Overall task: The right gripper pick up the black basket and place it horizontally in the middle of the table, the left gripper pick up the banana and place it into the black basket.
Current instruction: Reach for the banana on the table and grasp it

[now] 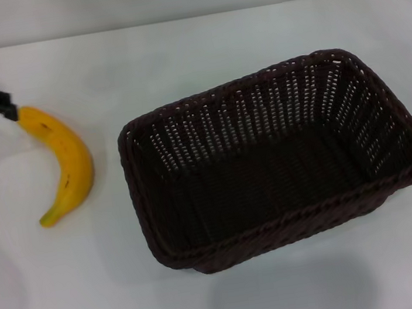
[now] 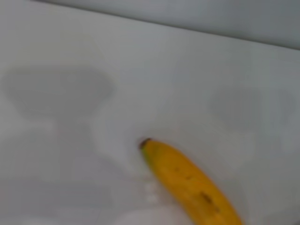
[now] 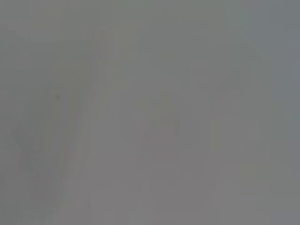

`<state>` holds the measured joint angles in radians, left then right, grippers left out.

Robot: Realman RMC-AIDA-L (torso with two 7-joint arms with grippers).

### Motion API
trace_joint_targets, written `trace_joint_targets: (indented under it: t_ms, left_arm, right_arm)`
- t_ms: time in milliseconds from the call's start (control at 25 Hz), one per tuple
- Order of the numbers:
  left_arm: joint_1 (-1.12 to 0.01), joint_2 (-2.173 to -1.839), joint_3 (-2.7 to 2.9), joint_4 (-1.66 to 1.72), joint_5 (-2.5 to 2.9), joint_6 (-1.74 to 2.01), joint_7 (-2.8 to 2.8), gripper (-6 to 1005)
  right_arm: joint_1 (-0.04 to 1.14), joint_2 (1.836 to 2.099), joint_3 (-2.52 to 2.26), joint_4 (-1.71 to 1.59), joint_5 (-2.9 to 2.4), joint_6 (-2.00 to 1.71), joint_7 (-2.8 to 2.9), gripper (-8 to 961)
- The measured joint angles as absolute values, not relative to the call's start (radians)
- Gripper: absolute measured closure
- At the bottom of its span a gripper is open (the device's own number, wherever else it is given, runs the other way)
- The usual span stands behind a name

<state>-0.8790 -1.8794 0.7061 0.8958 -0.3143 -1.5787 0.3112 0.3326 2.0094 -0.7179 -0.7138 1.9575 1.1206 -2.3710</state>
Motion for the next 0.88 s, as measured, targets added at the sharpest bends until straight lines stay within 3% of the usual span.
trace_joint_targets:
  t_ms: [480, 760, 880]
  left_arm:
    - [-0.951, -1.924, 0.761, 0.71, -0.265, -1.427, 0.179, 124]
    - [-0.944, -1.961, 0.753, 0.696, -0.274, -1.384, 0.105, 124]
    - [-0.946, -1.963, 0.752, 0.653, -0.294, -1.365, 0.089, 125]
  right_arm:
    - [0.33, 2.009, -0.709, -0.614, 2.002, 1.12, -2.515, 571]
    - [0.327, 2.01, -0.696, -0.605, 2.015, 1.131, -2.556, 570]
    - [0.327, 2.01, -0.689, -0.6, 2.025, 1.132, -2.568, 570]
